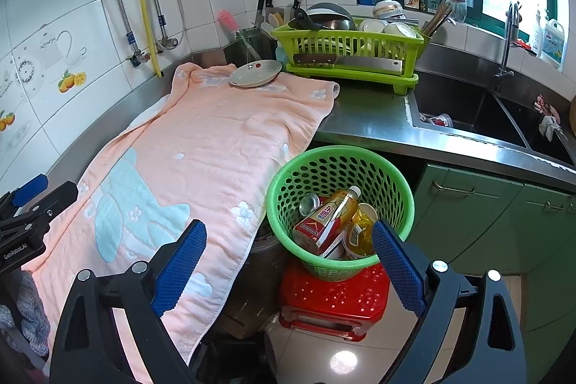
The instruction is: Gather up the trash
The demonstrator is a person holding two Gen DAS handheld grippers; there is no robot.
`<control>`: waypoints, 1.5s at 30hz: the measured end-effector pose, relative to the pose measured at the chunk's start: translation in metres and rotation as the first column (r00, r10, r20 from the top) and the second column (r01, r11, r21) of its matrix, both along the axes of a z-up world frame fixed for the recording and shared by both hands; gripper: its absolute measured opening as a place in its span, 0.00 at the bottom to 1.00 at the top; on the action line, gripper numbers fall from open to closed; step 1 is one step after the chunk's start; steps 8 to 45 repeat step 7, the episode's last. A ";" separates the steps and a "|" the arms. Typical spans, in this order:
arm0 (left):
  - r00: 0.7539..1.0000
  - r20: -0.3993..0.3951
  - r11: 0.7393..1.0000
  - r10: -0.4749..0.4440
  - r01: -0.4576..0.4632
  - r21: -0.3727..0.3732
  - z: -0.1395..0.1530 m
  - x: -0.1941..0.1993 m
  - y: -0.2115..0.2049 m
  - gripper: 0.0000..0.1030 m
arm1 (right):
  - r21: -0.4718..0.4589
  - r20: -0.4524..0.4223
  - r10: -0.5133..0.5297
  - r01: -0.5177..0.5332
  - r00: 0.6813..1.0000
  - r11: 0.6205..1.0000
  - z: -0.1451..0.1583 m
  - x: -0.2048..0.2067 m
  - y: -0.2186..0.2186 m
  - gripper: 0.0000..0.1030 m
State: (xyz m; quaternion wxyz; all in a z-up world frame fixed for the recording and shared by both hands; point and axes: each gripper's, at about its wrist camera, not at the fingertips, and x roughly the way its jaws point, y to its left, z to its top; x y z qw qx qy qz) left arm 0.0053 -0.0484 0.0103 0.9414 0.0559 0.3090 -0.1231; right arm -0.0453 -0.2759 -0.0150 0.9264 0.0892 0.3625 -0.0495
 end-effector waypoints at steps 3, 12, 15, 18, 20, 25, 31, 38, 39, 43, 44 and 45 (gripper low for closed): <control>1.000 0.001 1.000 0.005 -0.005 -0.002 0.000 0.000 0.000 0.94 | 0.005 0.001 0.001 -0.001 1.000 1.000 0.000 0.000 0.000 0.87; 1.000 -0.005 1.000 0.005 -0.005 -0.003 -0.001 0.001 0.001 0.94 | 0.005 -0.002 0.001 -0.001 1.000 1.000 -0.001 0.000 0.000 0.87; 1.000 -0.005 1.000 0.005 -0.005 -0.003 -0.001 0.001 0.001 0.94 | 0.005 -0.002 0.001 -0.001 1.000 1.000 -0.001 0.000 0.000 0.87; 1.000 -0.005 1.000 0.005 -0.005 -0.003 -0.001 0.001 0.001 0.94 | 0.005 -0.002 0.001 -0.001 1.000 1.000 -0.001 0.000 0.000 0.87; 1.000 -0.005 1.000 0.005 -0.005 -0.003 -0.001 0.001 0.001 0.94 | 0.005 -0.002 0.001 -0.001 1.000 1.000 -0.001 0.000 0.000 0.87; 1.000 -0.005 1.000 0.005 -0.005 -0.003 -0.001 0.001 0.001 0.94 | 0.005 -0.002 0.001 -0.001 1.000 1.000 -0.001 0.000 0.000 0.87; 1.000 -0.005 1.000 0.005 -0.005 -0.003 -0.001 0.001 0.001 0.94 | 0.005 -0.002 0.001 -0.001 1.000 1.000 -0.001 0.000 0.000 0.87; 1.000 -0.005 1.000 0.005 -0.005 -0.003 -0.001 0.001 0.001 0.94 | 0.005 -0.002 0.001 -0.001 1.000 1.000 -0.001 0.000 0.000 0.87; 1.000 -0.005 1.000 0.005 -0.005 -0.003 -0.001 0.001 0.001 0.94 | 0.005 -0.002 0.001 -0.001 1.000 1.000 -0.001 0.000 0.000 0.87; 1.000 -0.005 1.000 0.005 -0.005 -0.003 -0.001 0.001 0.001 0.94 | 0.005 -0.002 0.001 -0.001 1.000 1.000 -0.001 0.000 0.000 0.87; 1.000 -0.005 1.000 0.005 -0.005 -0.003 -0.001 0.001 0.001 0.94 | 0.005 -0.002 0.001 -0.001 1.000 1.000 -0.001 0.000 0.000 0.87; 1.000 -0.005 1.000 0.005 -0.005 -0.003 -0.001 0.001 0.001 0.94 | 0.005 -0.002 0.001 -0.001 1.000 1.000 -0.001 0.000 0.000 0.87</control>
